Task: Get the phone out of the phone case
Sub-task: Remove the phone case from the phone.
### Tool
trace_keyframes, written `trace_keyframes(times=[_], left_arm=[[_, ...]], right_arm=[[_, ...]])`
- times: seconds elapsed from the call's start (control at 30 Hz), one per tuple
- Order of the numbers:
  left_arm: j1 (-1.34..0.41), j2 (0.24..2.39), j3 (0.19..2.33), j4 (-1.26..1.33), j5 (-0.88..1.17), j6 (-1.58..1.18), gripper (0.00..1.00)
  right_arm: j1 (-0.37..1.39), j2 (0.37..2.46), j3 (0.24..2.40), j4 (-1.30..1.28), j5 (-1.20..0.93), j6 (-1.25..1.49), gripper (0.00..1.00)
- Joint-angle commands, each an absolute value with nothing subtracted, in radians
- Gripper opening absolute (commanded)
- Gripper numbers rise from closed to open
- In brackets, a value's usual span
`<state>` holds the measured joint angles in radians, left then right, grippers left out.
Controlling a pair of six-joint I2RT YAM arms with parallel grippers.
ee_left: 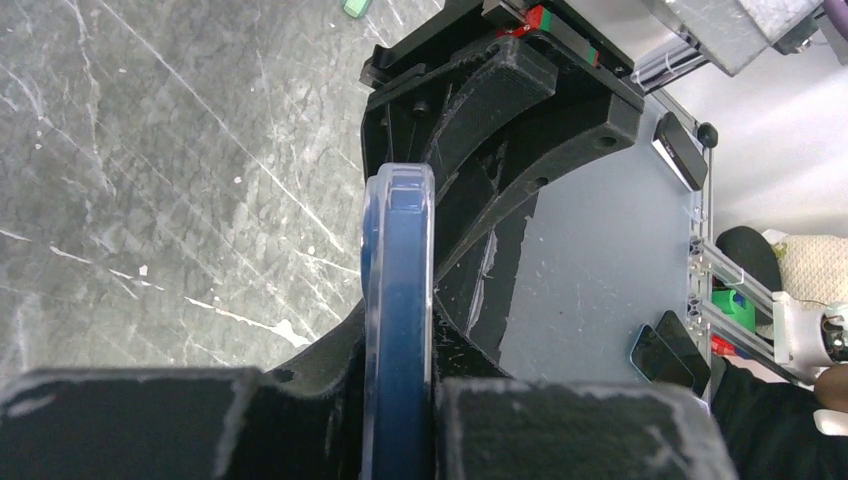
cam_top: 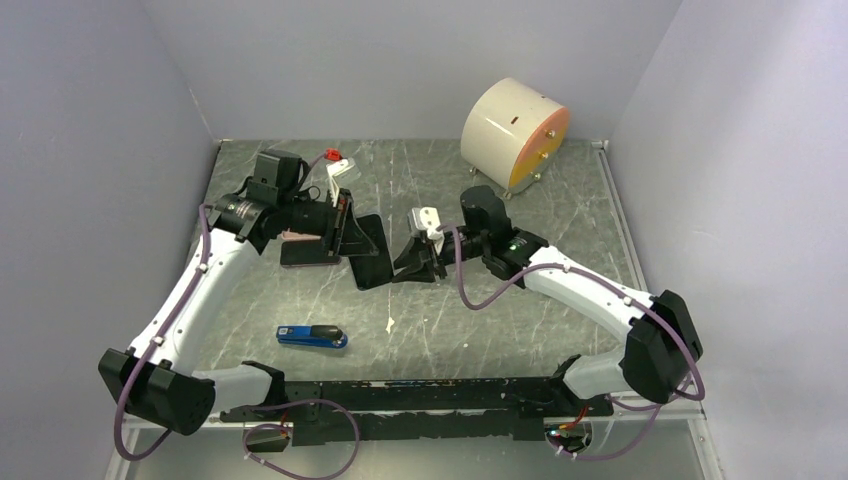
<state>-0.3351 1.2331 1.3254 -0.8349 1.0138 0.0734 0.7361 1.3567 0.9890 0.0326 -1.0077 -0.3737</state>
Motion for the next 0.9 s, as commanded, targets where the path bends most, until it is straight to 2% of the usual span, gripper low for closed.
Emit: trace_keyframes(times=[0.0,0.4,0.87], left_arm=[[-0.339,1.193,1.370,-0.788,1.100,0.078,0.03],[-0.341,1.182,1.336,-0.733,1.211,-0.011,0.02],[-0.345,1.154,1.291,-0.677,1.331,-0.052,0.02]], right_arm=[[0.756,1.370,1.050,-0.069,-1.050,-0.521,0.23],[0.786,1.395,1.074,-0.184,-0.956,-0.863,0.00],[0.787,1.408,1.096,-0.122,-0.837,-0.944,0.00]])
